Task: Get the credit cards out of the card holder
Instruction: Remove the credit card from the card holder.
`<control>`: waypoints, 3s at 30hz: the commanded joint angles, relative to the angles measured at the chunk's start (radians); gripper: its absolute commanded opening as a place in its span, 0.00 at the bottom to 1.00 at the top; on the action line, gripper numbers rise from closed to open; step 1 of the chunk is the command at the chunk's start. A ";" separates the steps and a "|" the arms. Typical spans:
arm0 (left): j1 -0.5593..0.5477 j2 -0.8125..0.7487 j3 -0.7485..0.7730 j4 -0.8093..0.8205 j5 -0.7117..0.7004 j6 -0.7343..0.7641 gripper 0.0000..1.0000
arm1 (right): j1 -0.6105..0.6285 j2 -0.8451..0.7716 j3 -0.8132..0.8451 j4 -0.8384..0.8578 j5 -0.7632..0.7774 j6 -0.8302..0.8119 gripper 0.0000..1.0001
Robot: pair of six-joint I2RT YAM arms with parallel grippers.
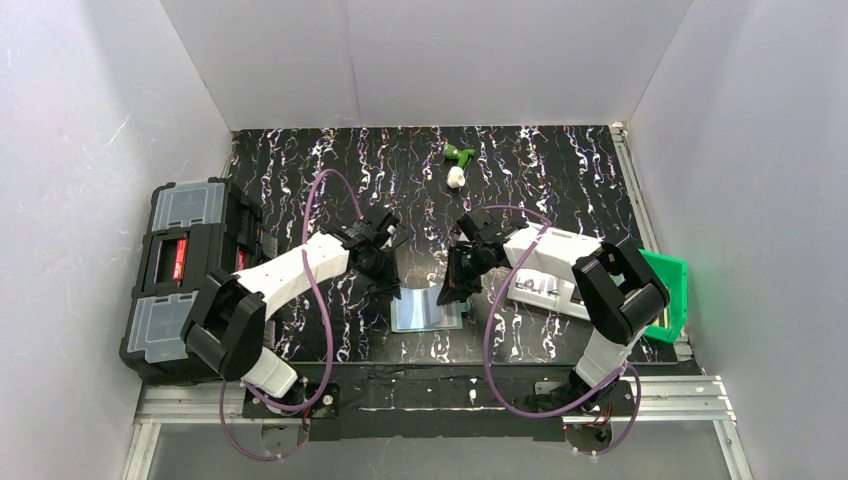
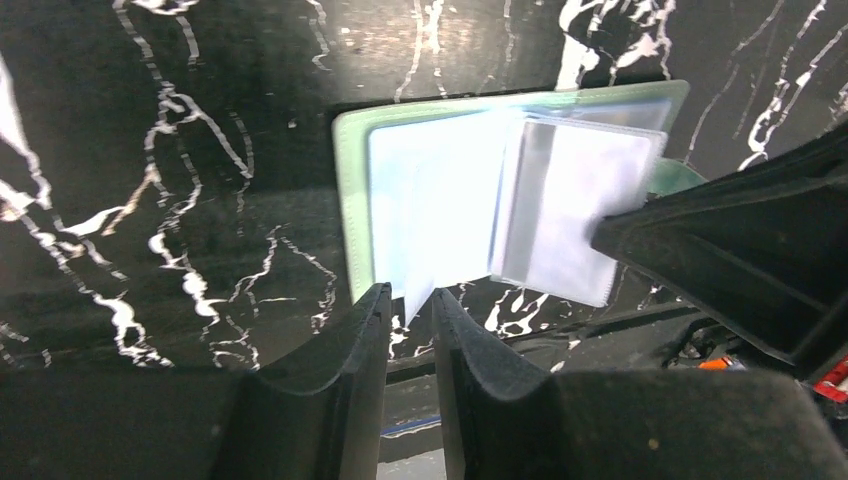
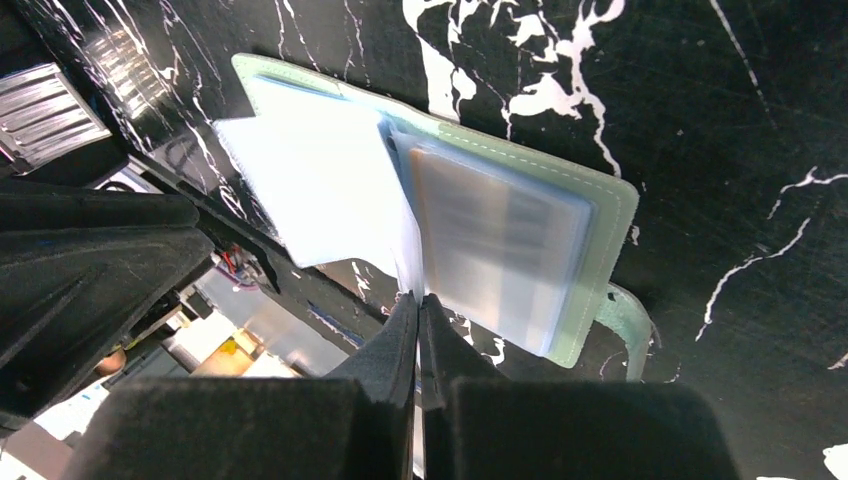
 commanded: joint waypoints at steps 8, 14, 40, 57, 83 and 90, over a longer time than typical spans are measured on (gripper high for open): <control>0.015 -0.079 -0.015 -0.101 -0.062 0.020 0.17 | 0.079 0.038 0.204 -0.086 0.007 -0.012 0.10; 0.034 -0.136 -0.021 -0.136 -0.073 0.030 0.17 | 0.142 0.153 0.329 -0.108 -0.003 -0.011 0.24; 0.064 0.110 -0.048 0.052 0.032 0.034 0.04 | 0.095 0.188 0.217 0.044 -0.072 0.012 0.35; 0.064 0.185 -0.100 0.050 -0.034 0.023 0.00 | 0.082 0.249 0.150 0.105 -0.071 0.020 0.32; 0.068 0.198 -0.141 0.055 -0.038 0.012 0.00 | -0.003 0.161 0.010 0.193 -0.096 0.023 0.01; 0.071 0.207 -0.146 0.051 -0.044 0.006 0.00 | -0.031 0.092 -0.024 0.158 -0.065 -0.001 0.01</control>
